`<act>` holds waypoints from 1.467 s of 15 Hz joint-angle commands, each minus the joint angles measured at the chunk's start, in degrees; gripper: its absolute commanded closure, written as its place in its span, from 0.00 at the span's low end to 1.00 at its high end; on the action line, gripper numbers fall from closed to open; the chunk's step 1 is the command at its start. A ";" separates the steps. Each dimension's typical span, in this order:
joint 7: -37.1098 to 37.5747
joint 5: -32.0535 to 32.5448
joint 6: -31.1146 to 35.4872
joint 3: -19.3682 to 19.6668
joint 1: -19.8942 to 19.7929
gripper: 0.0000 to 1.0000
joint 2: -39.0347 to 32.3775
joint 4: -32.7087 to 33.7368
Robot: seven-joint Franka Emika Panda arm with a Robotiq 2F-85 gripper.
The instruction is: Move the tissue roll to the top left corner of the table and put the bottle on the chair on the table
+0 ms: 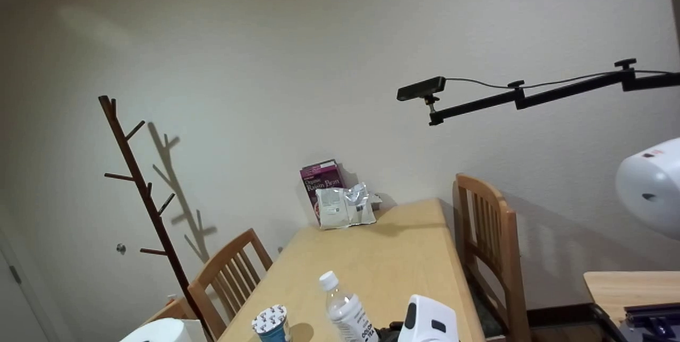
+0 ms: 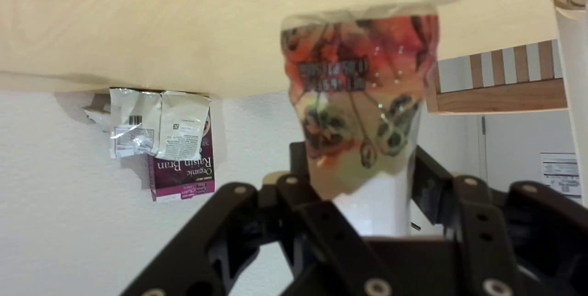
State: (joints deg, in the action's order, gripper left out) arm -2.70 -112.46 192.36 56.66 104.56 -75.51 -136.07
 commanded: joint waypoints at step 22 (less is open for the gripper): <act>-1.11 5.17 3.68 -6.22 5.22 0.71 -13.04 4.46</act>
State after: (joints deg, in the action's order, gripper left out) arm -6.35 -107.25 196.90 50.84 107.54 -82.86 -132.43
